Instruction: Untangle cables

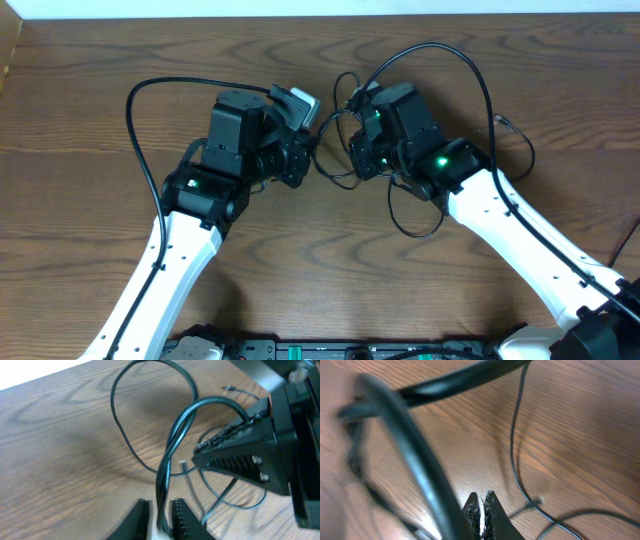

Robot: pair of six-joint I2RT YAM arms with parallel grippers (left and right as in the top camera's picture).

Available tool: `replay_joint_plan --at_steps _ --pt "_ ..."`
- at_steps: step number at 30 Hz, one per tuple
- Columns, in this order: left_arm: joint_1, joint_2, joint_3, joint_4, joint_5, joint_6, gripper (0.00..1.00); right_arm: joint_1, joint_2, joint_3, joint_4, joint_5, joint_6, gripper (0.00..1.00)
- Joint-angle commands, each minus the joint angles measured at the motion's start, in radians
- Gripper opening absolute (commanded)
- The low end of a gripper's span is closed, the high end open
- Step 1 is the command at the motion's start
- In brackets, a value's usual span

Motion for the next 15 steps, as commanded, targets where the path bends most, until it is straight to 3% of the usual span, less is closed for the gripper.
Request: replay_joint_plan --at_steps 1,6,15 --pt "-0.001 0.004 0.005 -0.010 0.005 0.002 0.24 0.003 -0.029 0.008 -0.024 0.112 0.003 0.01" --pt "-0.001 0.004 0.005 -0.009 0.004 0.003 0.24 -0.003 -0.103 0.008 -0.055 0.212 0.003 0.01" --pt "-0.001 0.004 0.005 -0.010 0.006 0.002 0.24 -0.009 -0.235 0.008 -0.049 0.210 0.003 0.01"
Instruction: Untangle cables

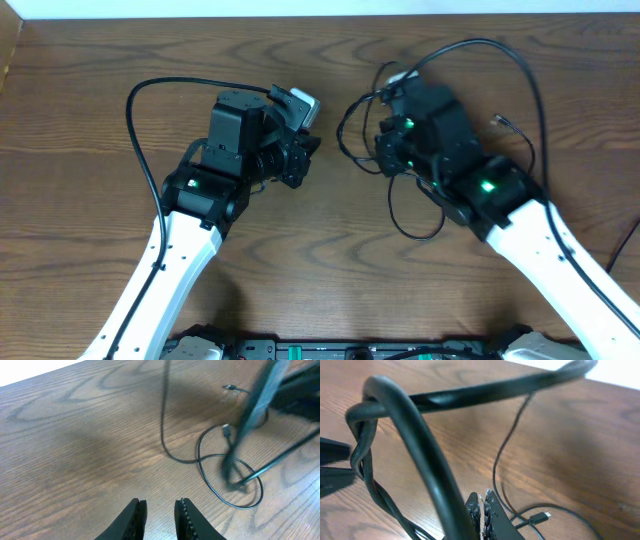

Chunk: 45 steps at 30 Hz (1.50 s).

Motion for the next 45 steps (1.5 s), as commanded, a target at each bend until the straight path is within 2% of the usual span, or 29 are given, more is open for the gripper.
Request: replay_joint_plan --at_steps 1,6,14,18,22,39,45 --pt "-0.001 0.004 0.005 -0.005 0.007 0.003 0.24 -0.003 -0.039 0.008 0.002 0.020 0.003 0.01" --pt "-0.001 0.004 0.005 0.005 0.018 0.003 0.24 -0.003 -0.047 0.008 0.002 0.005 0.003 0.01" --pt "-0.001 0.004 0.005 0.105 0.064 0.019 0.24 -0.003 -0.047 0.008 -0.003 -0.003 0.003 0.01" --pt "-0.001 0.004 0.005 0.116 0.237 0.120 0.38 -0.003 -0.047 0.008 -0.005 -0.002 0.003 0.01" --pt "-0.001 0.004 0.005 0.116 0.340 0.131 0.41 -0.003 -0.047 0.008 -0.005 -0.002 0.003 0.01" --pt "-0.003 0.004 0.005 0.119 0.337 0.164 0.41 -0.003 -0.047 0.008 -0.005 -0.002 0.003 0.01" --pt "-0.003 0.004 0.005 0.164 0.253 0.165 0.39 -0.003 -0.047 0.008 -0.005 -0.002 0.003 0.01"
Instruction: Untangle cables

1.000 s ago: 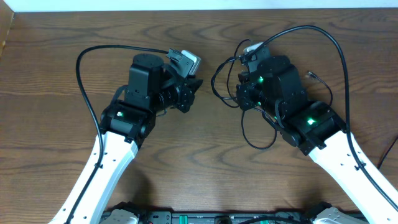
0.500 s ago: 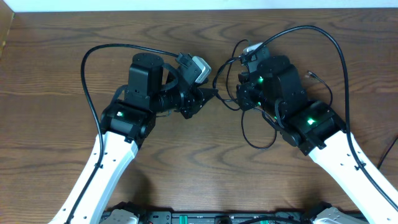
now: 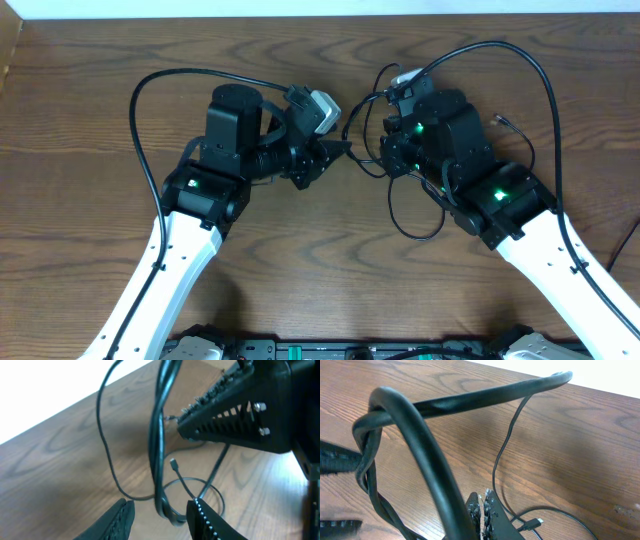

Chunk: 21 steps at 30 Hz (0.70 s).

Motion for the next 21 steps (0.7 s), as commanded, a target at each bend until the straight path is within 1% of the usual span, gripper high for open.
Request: replay_joint_plan --at_steps 1,3,7,9,10,21 --pt "-0.002 0.004 0.005 0.030 -0.069 0.024 0.38 -0.002 -0.008 0.008 -0.001 0.000 0.003 0.01" --pt "-0.002 0.004 0.005 0.050 -0.096 0.033 0.37 -0.002 -0.008 0.008 -0.002 -0.001 0.003 0.01" --pt "-0.002 0.004 0.005 0.070 -0.099 0.062 0.34 -0.002 -0.008 0.008 -0.005 -0.001 0.003 0.01" --pt "-0.002 0.005 0.005 0.078 -0.099 0.062 0.27 -0.002 -0.008 0.008 -0.006 0.000 0.003 0.01" --pt "-0.002 0.005 0.005 0.081 -0.099 0.065 0.24 -0.002 -0.008 0.008 -0.006 -0.001 0.003 0.01" --pt "-0.005 0.066 0.005 0.092 -0.094 0.064 0.25 -0.002 -0.008 0.008 -0.013 -0.001 0.003 0.01"
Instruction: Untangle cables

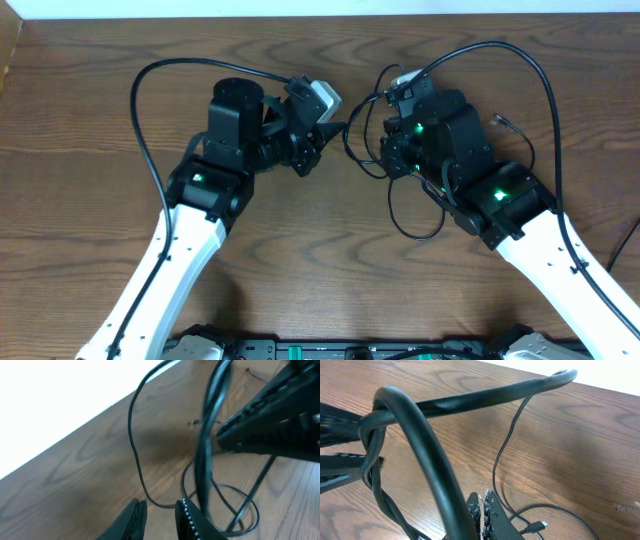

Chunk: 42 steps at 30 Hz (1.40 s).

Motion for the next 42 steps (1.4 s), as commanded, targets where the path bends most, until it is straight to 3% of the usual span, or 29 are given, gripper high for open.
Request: replay_joint_plan --at_steps 1,14,19,26,42 --pt "-0.009 0.033 0.005 0.001 -0.001 0.016 0.25 -0.002 -0.008 0.008 -0.003 -0.001 0.003 0.01" --pt "-0.018 0.007 0.005 -0.032 -0.014 0.017 0.35 -0.003 -0.008 0.008 -0.014 0.012 -0.006 0.01" --pt "0.008 -0.071 0.006 -0.095 -0.017 0.017 0.35 -0.003 -0.008 0.008 -0.010 0.129 -0.004 0.01" --pt "0.007 -0.137 0.006 -0.138 -0.020 0.016 0.35 -0.011 -0.006 0.008 0.009 0.130 -0.004 0.01" --pt "-0.030 0.001 0.006 -0.044 -0.001 0.018 0.34 -0.010 -0.006 0.008 0.020 0.064 -0.004 0.01"
